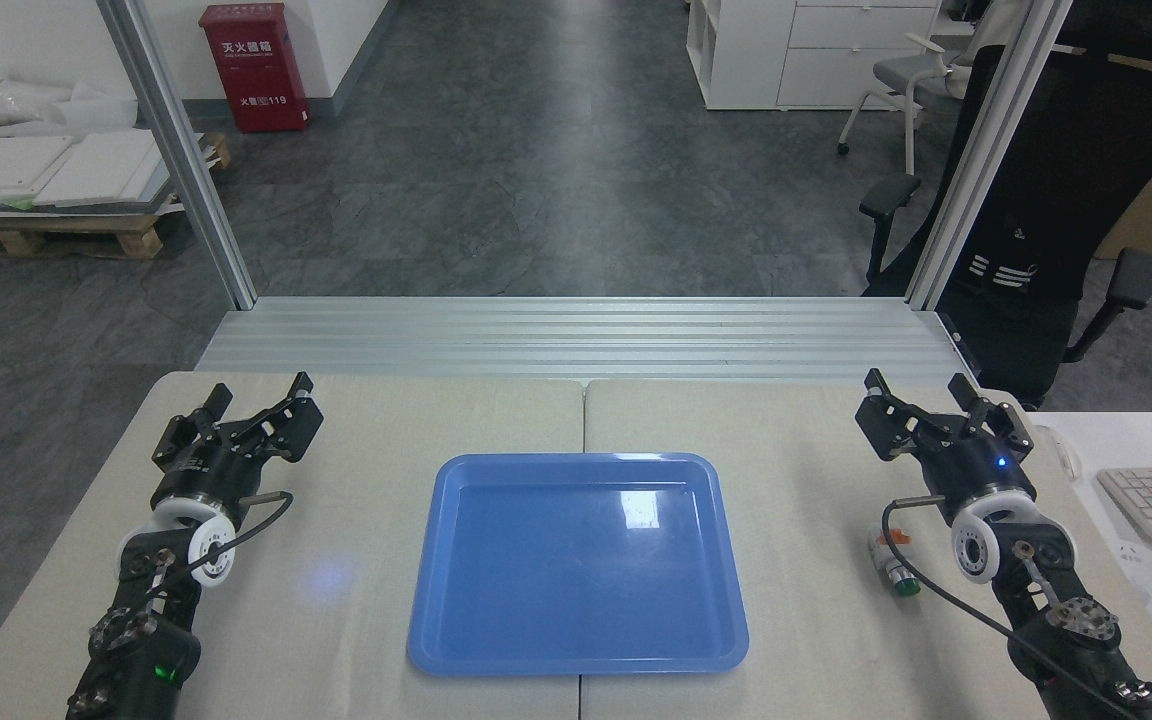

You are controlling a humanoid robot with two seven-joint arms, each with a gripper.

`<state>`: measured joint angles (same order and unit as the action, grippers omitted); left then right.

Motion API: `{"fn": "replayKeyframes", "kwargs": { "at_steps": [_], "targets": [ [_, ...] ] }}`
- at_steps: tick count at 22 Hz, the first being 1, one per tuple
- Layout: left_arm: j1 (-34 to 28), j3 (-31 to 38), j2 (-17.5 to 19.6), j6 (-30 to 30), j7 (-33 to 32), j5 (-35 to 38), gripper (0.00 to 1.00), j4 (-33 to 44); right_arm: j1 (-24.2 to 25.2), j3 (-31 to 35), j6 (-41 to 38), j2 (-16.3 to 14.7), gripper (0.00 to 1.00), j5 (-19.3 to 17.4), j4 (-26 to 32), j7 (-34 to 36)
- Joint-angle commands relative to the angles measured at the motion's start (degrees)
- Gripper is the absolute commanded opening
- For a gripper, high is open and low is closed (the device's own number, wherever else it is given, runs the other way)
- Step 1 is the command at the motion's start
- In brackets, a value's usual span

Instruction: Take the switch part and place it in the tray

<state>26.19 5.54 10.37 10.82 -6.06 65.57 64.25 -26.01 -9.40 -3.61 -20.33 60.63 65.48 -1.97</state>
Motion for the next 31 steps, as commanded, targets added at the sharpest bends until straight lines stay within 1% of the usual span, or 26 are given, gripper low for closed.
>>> {"fn": "replayKeyframes", "kwargs": {
  "at_steps": [1, 26, 31],
  "targets": [
    [0.0, 0.0, 0.0, 0.0, 0.1, 0.2, 1.0, 0.0, 0.0, 0.0, 0.0, 0.0, 0.97, 0.0, 0.0, 0.0],
    [0.0, 0.0, 0.0, 0.0, 0.1, 0.0, 1.0, 0.0, 0.1, -0.2, 0.1, 0.0, 0.97, 0.0, 0.0, -0.1],
    [0.0, 0.0, 0.0, 0.0, 0.1, 0.0, 1.0, 0.0, 0.2, -1.1, 0.2, 0.0, 0.97, 0.0, 0.0, -0.1]
  ]
}}
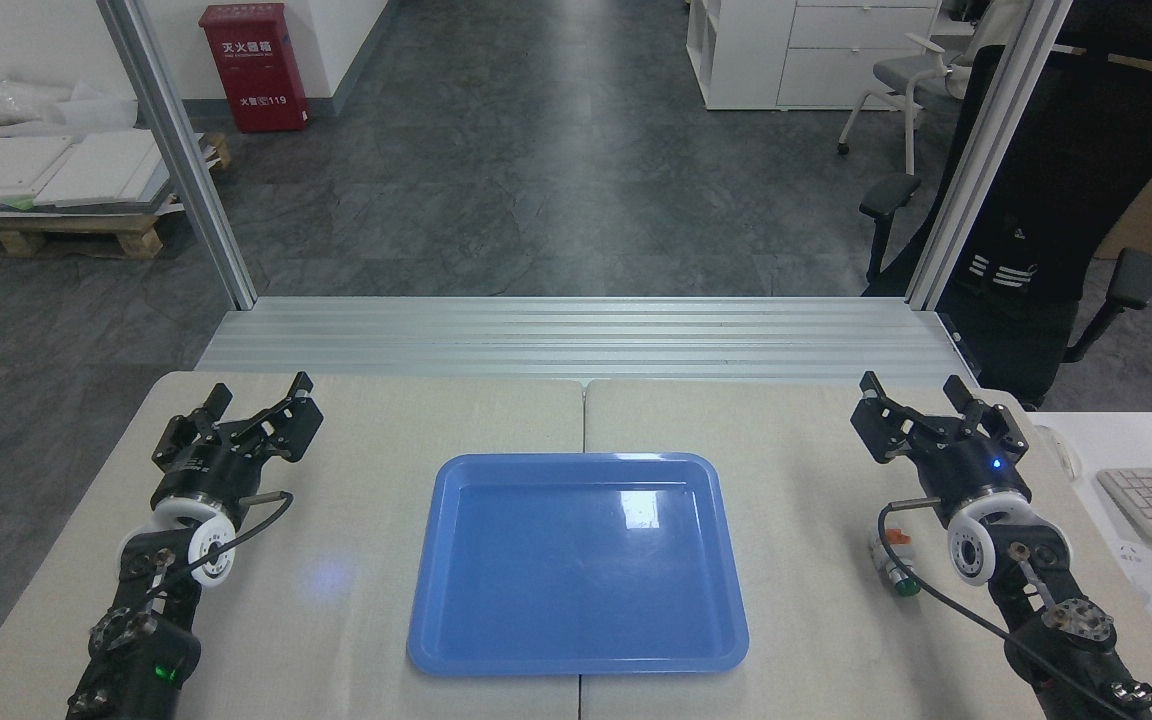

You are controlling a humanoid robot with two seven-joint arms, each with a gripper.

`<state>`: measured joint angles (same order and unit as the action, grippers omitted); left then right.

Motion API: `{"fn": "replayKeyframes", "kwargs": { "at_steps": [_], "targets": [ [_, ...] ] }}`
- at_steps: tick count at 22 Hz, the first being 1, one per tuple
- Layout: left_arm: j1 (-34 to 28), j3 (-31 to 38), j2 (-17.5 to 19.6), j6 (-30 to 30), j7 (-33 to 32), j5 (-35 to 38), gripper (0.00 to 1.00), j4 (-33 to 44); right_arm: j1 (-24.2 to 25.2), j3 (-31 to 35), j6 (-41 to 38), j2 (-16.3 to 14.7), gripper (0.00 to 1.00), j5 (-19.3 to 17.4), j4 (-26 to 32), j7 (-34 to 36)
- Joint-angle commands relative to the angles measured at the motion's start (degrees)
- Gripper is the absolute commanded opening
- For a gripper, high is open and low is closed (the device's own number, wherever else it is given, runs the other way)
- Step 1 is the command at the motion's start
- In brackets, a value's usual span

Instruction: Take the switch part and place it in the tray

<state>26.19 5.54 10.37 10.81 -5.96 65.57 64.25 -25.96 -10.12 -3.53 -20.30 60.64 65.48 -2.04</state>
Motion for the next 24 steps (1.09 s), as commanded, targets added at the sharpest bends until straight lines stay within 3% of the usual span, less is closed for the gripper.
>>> {"fn": "replayKeyframes", "kwargs": {
  "at_steps": [1, 24],
  "targets": [
    [0.0, 0.0, 0.0, 0.1, 0.0, 0.0, 1.0, 0.0, 0.1, -0.3, 0.1, 0.0, 0.97, 0.1, 0.0, 0.0],
    [0.0, 0.0, 0.0, 0.0, 0.0, 0.0, 1.0, 0.0, 0.3, -1.0, -0.1, 0.0, 0.97, 0.0, 0.0, 0.0]
  ]
}}
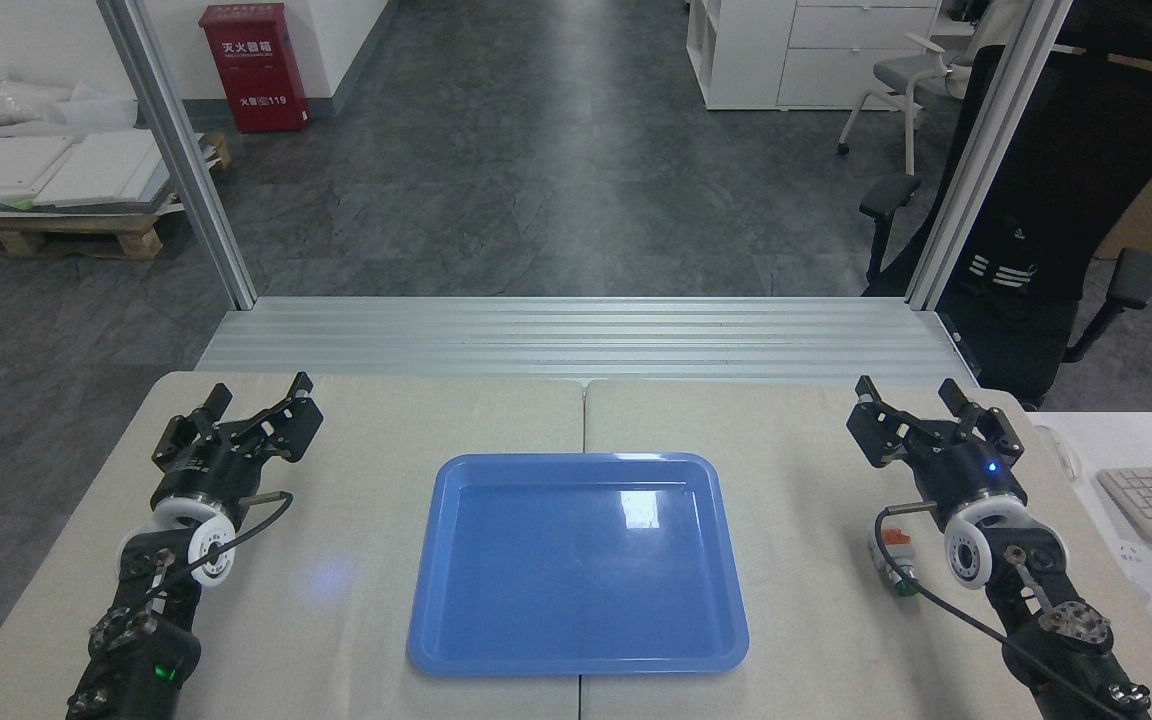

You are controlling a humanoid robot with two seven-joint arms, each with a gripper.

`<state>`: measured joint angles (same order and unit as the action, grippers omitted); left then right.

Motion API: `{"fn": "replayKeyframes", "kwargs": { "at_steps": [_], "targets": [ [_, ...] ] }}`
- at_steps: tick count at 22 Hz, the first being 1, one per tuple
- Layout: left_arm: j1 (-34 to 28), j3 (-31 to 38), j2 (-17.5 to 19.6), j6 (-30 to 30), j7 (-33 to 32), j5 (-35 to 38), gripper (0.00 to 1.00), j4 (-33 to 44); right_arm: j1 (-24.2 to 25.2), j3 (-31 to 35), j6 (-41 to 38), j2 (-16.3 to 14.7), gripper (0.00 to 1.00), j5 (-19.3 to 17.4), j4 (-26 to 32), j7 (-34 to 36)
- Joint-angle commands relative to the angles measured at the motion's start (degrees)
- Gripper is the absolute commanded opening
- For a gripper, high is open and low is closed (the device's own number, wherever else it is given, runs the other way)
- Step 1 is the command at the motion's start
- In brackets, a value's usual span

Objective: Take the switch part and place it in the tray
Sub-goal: 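Lower the right gripper onto the small switch part and close it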

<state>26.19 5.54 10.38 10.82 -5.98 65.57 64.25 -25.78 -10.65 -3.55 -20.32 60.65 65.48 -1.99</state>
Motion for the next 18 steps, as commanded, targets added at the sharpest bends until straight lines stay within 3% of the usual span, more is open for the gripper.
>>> {"fn": "replayKeyframes", "kwargs": {
  "at_steps": [1, 5, 11, 18],
  "targets": [
    [0.0, 0.0, 0.0, 0.0, 0.0, 0.0, 1.0, 0.0, 0.3, -1.1, 0.0, 0.0, 0.97, 0.1, 0.0, 0.0],
    [0.0, 0.0, 0.0, 0.0, 0.0, 0.0, 1.0, 0.0, 2.6, -6.2, 0.5, -0.7, 0.97, 1.3, -0.1, -1.7],
    [0.0, 0.0, 0.1, 0.1, 0.0, 0.0, 1.0, 0.0, 7.4, -6.5, 3.8, -0.9, 0.97, 4.6, -0.9, -2.9],
    [0.0, 0.0, 0.0, 0.1, 0.0, 0.0, 1.0, 0.0, 9.5, -6.5, 3.8, -2.2, 0.97, 4.8, -1.8, -2.5]
  ]
}}
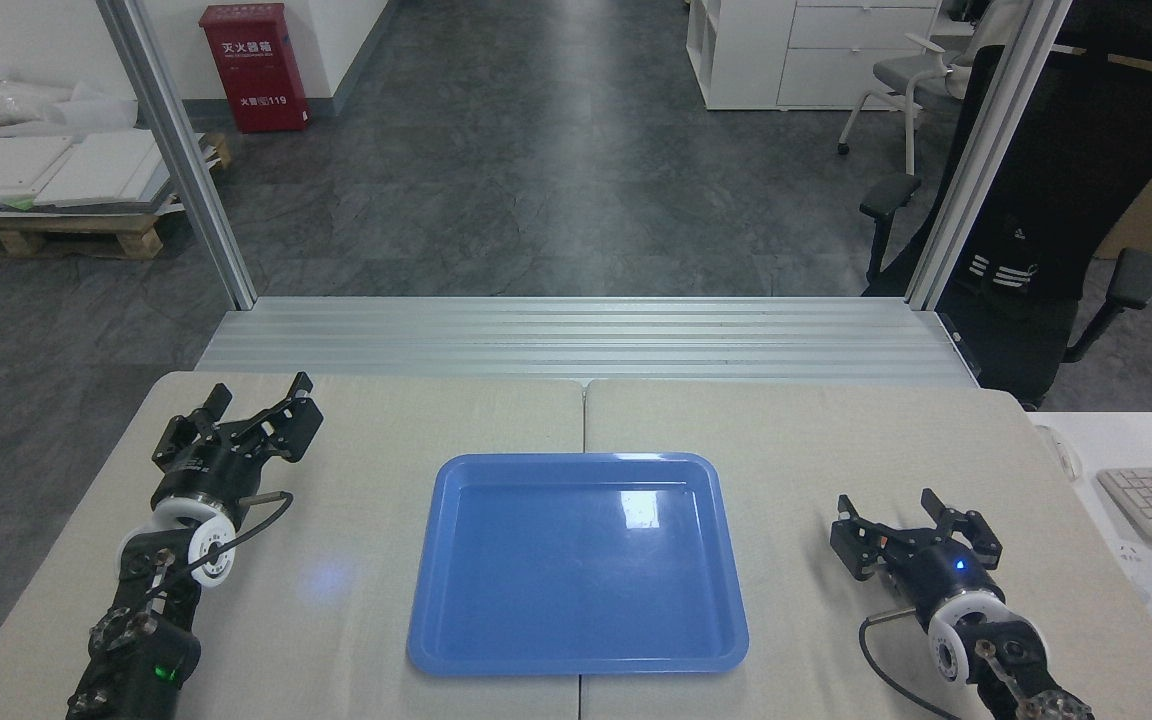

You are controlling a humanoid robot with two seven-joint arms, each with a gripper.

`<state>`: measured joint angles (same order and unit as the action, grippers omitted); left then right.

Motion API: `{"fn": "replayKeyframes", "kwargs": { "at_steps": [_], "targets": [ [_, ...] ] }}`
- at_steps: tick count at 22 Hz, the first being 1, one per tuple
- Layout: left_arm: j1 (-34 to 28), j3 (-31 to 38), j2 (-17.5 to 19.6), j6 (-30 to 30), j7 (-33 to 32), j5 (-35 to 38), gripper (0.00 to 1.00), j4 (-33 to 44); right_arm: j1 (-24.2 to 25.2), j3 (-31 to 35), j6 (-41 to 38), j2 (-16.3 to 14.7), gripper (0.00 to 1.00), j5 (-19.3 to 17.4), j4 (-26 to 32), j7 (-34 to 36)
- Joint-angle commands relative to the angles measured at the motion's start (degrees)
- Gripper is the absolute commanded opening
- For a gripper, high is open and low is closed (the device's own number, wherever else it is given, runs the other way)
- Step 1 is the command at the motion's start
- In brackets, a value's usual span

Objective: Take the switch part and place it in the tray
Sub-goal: 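Lower the right gripper onto the small switch part and close it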

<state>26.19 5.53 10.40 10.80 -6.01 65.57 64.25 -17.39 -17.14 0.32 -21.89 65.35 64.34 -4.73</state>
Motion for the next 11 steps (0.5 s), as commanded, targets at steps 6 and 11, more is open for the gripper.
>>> {"fn": "replayKeyframes", "kwargs": {
  "at_steps": [6, 11],
  "targets": [
    [0.0, 0.0, 0.0, 0.0, 0.0, 0.0, 1.0, 0.0, 1.3, -0.3, -0.2, -0.6, 0.96, 0.2, -4.7, 0.3],
    [0.0, 0.0, 0.0, 0.1, 0.0, 0.0, 1.0, 0.0, 0.9, -2.6, 0.4, -0.2, 0.59, 0.2, -5.3, 0.1]
  ]
}}
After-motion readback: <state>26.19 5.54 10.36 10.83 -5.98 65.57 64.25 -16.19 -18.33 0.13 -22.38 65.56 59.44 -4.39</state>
